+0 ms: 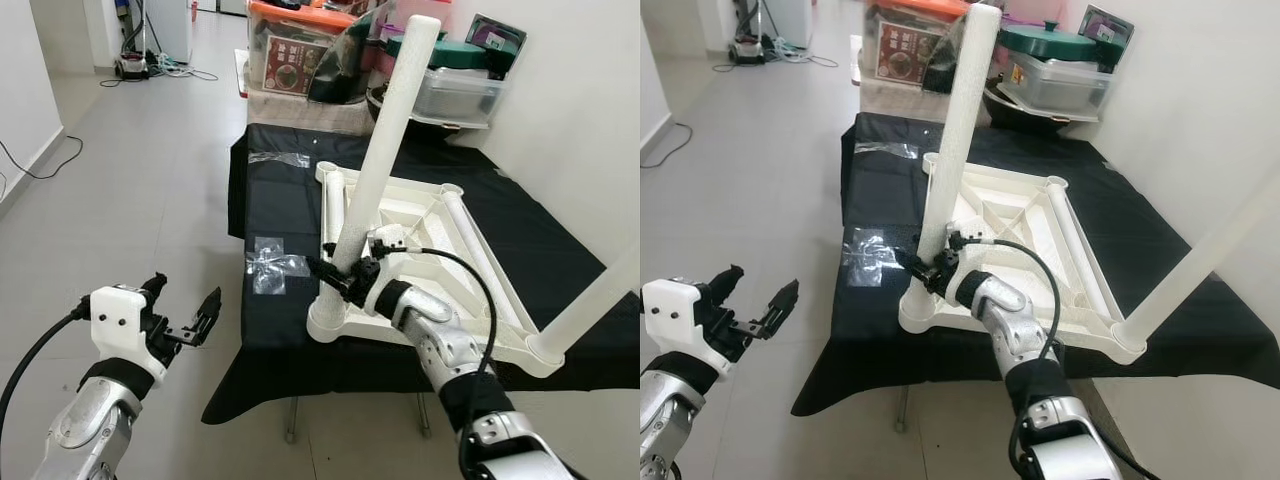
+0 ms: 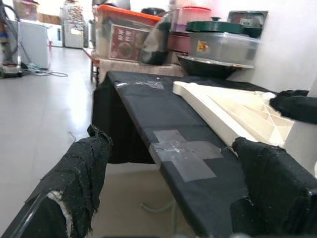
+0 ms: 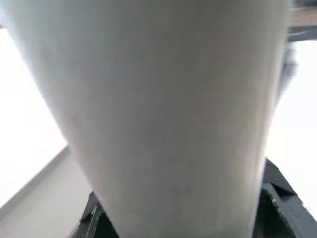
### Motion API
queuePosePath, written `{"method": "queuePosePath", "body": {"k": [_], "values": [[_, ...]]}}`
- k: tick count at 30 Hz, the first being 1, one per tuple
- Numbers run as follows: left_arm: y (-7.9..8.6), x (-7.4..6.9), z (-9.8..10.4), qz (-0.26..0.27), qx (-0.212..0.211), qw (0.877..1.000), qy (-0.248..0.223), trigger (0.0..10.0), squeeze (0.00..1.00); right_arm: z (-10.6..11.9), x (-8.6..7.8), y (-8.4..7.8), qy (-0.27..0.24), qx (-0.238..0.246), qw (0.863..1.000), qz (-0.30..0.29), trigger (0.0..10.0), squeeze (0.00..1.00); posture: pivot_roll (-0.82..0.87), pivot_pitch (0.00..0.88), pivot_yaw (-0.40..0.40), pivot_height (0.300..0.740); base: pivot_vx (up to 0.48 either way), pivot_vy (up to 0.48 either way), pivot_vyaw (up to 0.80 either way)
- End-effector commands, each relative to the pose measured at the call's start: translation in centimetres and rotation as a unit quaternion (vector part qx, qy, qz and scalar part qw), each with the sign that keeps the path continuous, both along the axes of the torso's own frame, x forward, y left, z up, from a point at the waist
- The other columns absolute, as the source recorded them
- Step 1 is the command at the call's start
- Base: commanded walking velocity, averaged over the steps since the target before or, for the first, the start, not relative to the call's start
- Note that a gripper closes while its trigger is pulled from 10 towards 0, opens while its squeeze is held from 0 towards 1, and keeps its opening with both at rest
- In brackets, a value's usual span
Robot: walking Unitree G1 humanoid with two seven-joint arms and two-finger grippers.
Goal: Building children table
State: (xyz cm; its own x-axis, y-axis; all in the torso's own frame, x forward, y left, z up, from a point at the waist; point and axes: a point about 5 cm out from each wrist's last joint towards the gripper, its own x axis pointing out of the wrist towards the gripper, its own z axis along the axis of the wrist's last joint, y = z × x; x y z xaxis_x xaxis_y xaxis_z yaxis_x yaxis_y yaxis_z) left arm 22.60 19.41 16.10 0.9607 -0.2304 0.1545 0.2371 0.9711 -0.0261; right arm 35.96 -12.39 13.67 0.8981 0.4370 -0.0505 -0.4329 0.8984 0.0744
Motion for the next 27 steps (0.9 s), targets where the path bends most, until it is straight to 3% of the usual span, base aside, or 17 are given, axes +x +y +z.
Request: {"method": "queuePosePath", "body": {"k": [1,2,3,4,7,8,11,12,16,17,18,20,21,22,27], "values": [[-0.3,0.1,-0.2,-0.006,-0.002,1.000,0.002,10.0,0.00,-1.6,-0.2,-3.1,0.037,-0.037,0.996,-0.073,0.0,0.00,0.13,0.000,-0.177,0.740,0.000,0.000,0.00],[-0.3,0.0,-0.2,-0.005,-0.002,1.000,0.002,10.0,0.00,-1.9,-0.5,-5.6,0.058,-0.048,0.973,-0.218,0.0,0.00,0.14,0.000,-0.178,0.740,0.000,0.000,0.00],[-0.3,0.0,-0.2,-0.005,-0.002,1.000,0.002,10.0,0.00,-1.9,-0.5,-5.6,0.058,-0.048,0.973,-0.218,0.0,0.00,0.14,0.000,-0.178,0.740,0.000,0.000,0.00],[-0.2,-0.1,-0.2,-0.005,-0.001,1.000,0.003,10.0,0.00,-1.5,-1.2,-6.6,0.058,-0.056,0.951,-0.300,0.0,0.00,0.13,0.000,-0.169,0.740,0.000,0.000,0.00],[-0.2,-0.1,-0.2,-0.005,-0.001,1.000,0.003,10.0,0.00,-1.5,-1.2,-6.6,0.058,-0.056,0.951,-0.300,0.0,0.00,0.13,0.000,-0.169,0.740,0.000,0.000,0.00],[-0.2,-0.1,-0.3,-0.005,-0.001,1.000,0.004,10.0,0.00,-1.2,-1.7,-7.0,0.054,-0.058,0.937,-0.340,0.0,0.00,0.13,0.000,-0.169,0.740,0.000,0.000,0.00],[-0.2,-0.1,-0.3,-0.005,-0.001,1.000,0.004,10.0,0.00,-1.2,-1.7,-7.0,0.054,-0.058,0.937,-0.340,0.0,0.00,0.13,0.000,-0.169,0.740,0.000,0.000,0.00],[-0.2,-0.1,-0.3,-0.005,0.000,1.000,0.005,10.0,0.00,-0.4,-1.5,-5.6,0.035,-0.036,0.950,-0.307,10.0,1.00,0.14,0.000,-0.175,0.740,0.000,0.000,0.00],[-0.2,-0.1,-0.3,-0.005,0.000,1.000,0.005,10.0,0.00,-0.4,-1.5,-5.6,0.035,-0.036,0.950,-0.307,10.0,1.00,0.14,0.000,-0.175,0.740,0.000,0.000,0.00],[-0.2,-0.1,-0.4,-0.005,0.001,1.000,0.006,10.0,0.00,0.8,-1.0,-4.0,0.001,-0.013,0.968,-0.251,10.0,1.00,0.14,0.000,-0.180,0.740,0.000,0.000,0.00],[-0.3,-0.1,-0.4,-0.005,0.000,1.000,0.006,10.0,0.00,2.9,-0.2,-1.9,-0.043,0.024,0.993,-0.108,10.0,0.00,0.14,0.000,-0.180,0.740,0.000,0.000,0.00],[-0.3,-0.1,-0.4,-0.005,0.000,1.000,0.006,10.0,0.00,2.9,-0.2,-1.9,-0.043,0.024,0.993,-0.108,10.0,0.00,0.14,0.000,-0.180,0.740,0.000,0.000,0.00],[-0.3,-0.1,-0.4,-0.008,-0.001,1.000,0.006,10.0,0.00,5.6,-0.1,-0.1,-0.099,0.047,0.992,0.067,10.0,0.00,0.14,0.000,-0.175,0.740,0.000,0.000,0.00],[-0.4,0.0,-0.4,-0.010,-0.002,1.000,0.006,10.0,0.00,6.4,-0.2,-0.1,-0.113,0.044,0.985,0.127,10.0,0.00,0.14,0.000,-0.175,0.740,0.000,0.000,0.00],[-0.5,0.1,-0.4,-0.014,-0.002,1.000,0.007,10.0,0.00,6.9,-0.5,-0.3,-0.119,0.036,0.975,0.186,10.0,0.00,0.14,0.000,-0.176,0.740,0.000,0.000,0.00]]}}
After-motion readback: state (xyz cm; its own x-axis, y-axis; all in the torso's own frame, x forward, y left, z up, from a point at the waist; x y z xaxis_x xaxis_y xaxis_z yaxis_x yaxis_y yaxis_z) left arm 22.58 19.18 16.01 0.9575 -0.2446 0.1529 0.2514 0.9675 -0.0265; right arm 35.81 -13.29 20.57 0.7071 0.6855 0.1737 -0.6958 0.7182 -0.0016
